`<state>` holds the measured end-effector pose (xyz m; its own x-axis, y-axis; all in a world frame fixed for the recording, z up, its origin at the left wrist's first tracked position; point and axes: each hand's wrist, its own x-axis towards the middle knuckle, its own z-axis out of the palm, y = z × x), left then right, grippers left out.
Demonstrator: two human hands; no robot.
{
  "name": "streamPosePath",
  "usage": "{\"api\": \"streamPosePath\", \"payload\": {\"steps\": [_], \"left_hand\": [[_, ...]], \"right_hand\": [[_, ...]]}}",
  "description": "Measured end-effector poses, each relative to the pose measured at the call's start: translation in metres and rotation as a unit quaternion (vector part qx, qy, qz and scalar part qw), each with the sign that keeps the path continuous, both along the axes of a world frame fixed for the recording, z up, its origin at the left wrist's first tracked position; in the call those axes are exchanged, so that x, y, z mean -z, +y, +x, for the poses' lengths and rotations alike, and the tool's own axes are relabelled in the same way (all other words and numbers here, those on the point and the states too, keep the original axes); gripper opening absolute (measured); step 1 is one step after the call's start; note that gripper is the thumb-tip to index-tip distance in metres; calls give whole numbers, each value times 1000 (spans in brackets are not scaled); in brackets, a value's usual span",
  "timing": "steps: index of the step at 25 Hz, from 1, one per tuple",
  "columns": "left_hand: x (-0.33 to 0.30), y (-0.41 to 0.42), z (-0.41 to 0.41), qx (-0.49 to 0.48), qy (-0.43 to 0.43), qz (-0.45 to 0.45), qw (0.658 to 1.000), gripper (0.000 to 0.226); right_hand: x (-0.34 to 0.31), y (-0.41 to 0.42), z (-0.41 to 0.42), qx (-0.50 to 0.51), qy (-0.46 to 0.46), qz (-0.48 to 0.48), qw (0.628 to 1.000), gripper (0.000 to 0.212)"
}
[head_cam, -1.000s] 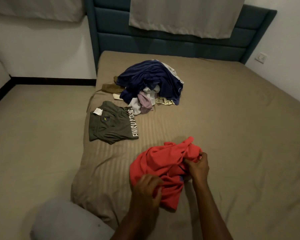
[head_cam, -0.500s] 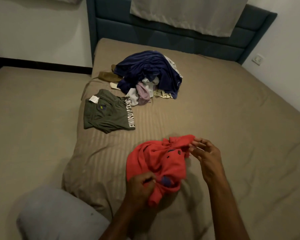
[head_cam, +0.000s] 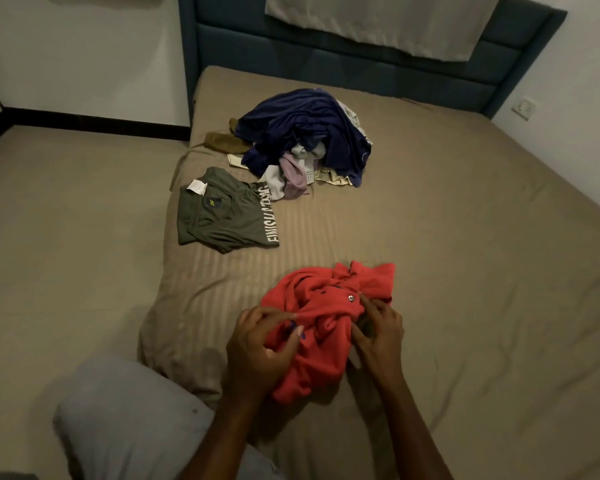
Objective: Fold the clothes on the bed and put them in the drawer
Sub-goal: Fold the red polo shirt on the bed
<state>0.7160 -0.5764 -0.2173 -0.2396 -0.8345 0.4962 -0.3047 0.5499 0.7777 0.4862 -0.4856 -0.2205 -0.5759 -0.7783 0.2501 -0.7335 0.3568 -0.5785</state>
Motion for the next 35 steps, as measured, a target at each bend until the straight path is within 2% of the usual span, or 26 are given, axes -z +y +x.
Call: {"api": "streamPosePath", "payload": {"steps": [1,2,3,5,6,7,8,9,10,11,12,13,15,16,17,18,19,20,22,23,25,26,28,31,33,35], "left_hand": [[-1,10,0,31,-17,-66,997,25],[0,18,-2,66,-47,-95,992,34],[5,25,-5,91,-107,-96,985,47],[18,36,-15,58,-267,-74,959,67],[19,36,-19,52,-336,-48,939,67],[18,35,-22,50,-361,-30,931,59],[19,33,-23,45,-337,-26,940,47],[21,29,-20,52,-269,-9,962,34],[19,25,-11,54,-158,39,985,26],[14,22,-1,67,-34,134,988,23],[5,19,7,72,89,241,964,22],[-2,15,19,62,209,337,916,20],[2,-4,12,-29,319,467,824,16],[7,-7,19,-49,318,471,821,22],[19,-10,24,-115,226,467,847,32],[43,-12,25,-125,120,467,867,51],[45,-11,22,-171,28,489,855,73],[29,-6,23,-88,-16,547,833,95],[8,0,12,-100,-63,485,867,124],[8,6,22,-80,-74,441,891,127],[13,5,19,-105,-116,397,904,117],[12,2,21,-117,-116,383,909,109],[12,-7,14,-149,-96,360,916,95],[17,-10,20,-171,-16,318,933,70],[16,-16,20,-148,85,341,924,53],[14,-25,22,-132,222,373,891,47]], "right_hand": [[-3,-6,2,-10,-9,-5,1000,65],[-6,-11,4,-13,-18,-4,1000,62],[-11,-17,7,-10,-24,-5,1000,58],[-22,-29,13,-2,-17,-14,1000,50],[-29,-35,18,-5,-14,-19,1000,43],[-38,-43,23,-8,-15,-19,1000,34],[-47,-51,26,-20,-22,-15,999,28],[-58,-60,28,-37,-32,-6,999,28],[-68,-69,29,-60,-48,5,997,30],[-78,-77,26,-96,-91,4,991,31],[-87,-83,22,-138,-164,-19,977,30],[-97,-85,16,-168,-240,-49,955,35],[-99,-87,-2,-169,-268,-93,944,51],[-94,-86,-9,-139,-223,-87,961,57],[-82,-85,-14,-120,-195,-65,971,61],[-70,-83,-16,-113,-187,-29,975,64],[-58,-82,-15,-123,-206,-2,971,67],[-51,-80,-15,-134,-220,20,966,68],[-53,-75,-16,-170,-242,50,954,70],[-56,-73,-22,-192,-248,79,946,74],[-61,-74,-34,-251,-202,148,935,84],[-63,-78,-37,-260,-159,154,940,76],[-66,-89,-41,-245,-140,103,954,41],[-92,-96,-33,-211,-214,2,954,5],[-120,-91,-32,-197,-244,-53,948,8],[-150,-86,-37,-174,-268,-97,943,4]]}}
